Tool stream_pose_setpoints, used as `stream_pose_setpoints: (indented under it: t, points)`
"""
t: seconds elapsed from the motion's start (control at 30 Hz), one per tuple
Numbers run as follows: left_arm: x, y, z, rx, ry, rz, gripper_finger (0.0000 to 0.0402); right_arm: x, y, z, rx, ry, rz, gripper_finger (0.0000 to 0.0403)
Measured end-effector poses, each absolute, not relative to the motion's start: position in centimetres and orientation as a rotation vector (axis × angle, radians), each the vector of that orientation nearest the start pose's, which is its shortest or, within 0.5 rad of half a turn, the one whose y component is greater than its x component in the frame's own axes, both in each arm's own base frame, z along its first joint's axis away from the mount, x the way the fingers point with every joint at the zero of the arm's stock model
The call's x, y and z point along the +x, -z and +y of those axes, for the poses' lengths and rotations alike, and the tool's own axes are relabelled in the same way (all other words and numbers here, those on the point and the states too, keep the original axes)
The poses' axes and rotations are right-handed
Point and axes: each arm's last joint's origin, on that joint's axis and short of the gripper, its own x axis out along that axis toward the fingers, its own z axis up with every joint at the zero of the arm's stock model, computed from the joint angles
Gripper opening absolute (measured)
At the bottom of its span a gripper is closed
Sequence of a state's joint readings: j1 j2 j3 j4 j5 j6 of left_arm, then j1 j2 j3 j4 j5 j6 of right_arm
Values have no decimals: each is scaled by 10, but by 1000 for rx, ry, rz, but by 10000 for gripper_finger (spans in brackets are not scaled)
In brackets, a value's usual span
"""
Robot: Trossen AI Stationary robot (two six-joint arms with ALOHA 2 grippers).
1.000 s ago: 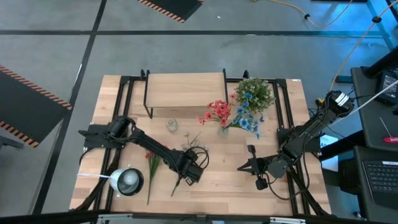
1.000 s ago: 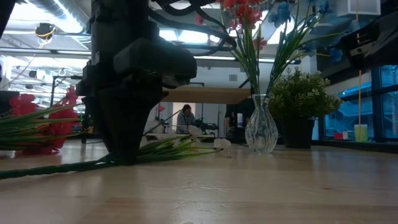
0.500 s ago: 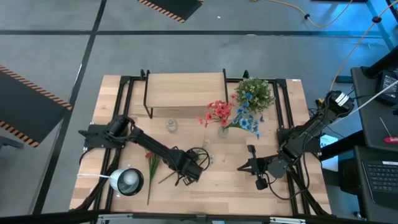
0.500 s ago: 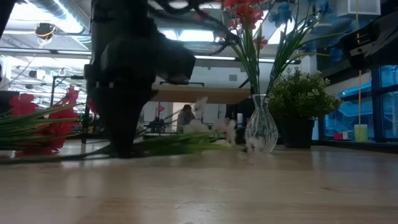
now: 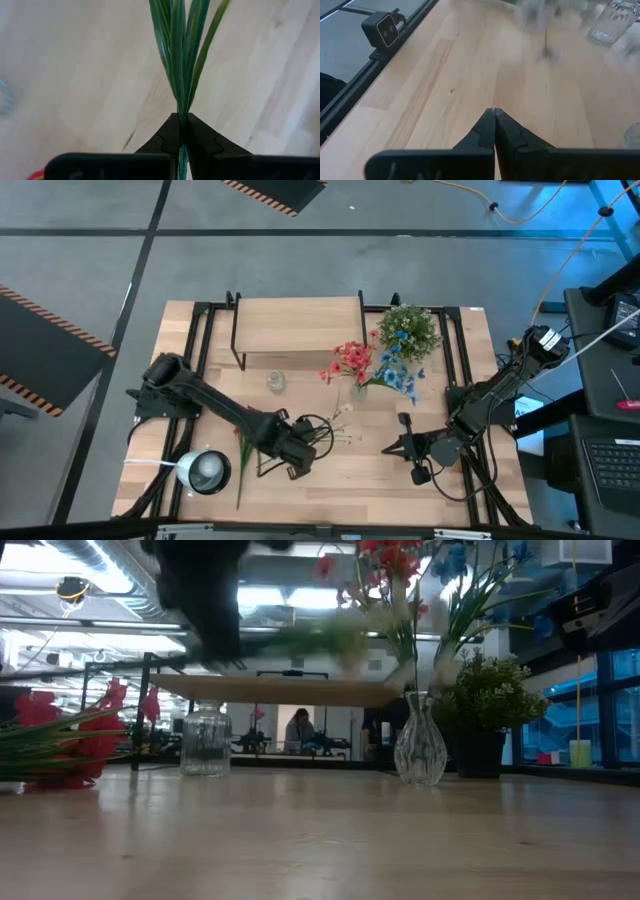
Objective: Pick and place flowers into a vace then onto a shelf
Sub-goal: Put the white flowers into the left transparent vase
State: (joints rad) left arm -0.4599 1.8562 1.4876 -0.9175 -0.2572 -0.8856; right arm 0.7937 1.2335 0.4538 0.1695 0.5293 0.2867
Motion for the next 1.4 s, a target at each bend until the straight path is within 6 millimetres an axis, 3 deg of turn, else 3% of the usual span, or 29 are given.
stream_pose_setpoints:
  t: [0.27,0.57,0.97,1.2,1.4]
  points:
    - [308,-272,-176,-175,-398,904,12,168,-169,150,-101,-183,518,0]
    - [291,-284,-194,-11,-457,718,12,168,-170,150,-99,-184,514,0]
    - [295,-292,-181,136,-722,438,12,168,-170,150,-99,-184,514,0]
    - [287,-310,-152,130,-893,295,13,168,-170,150,-99,-185,514,0]
    - [272,-290,-127,112,-1002,212,13,168,-170,150,-102,-186,514,0]
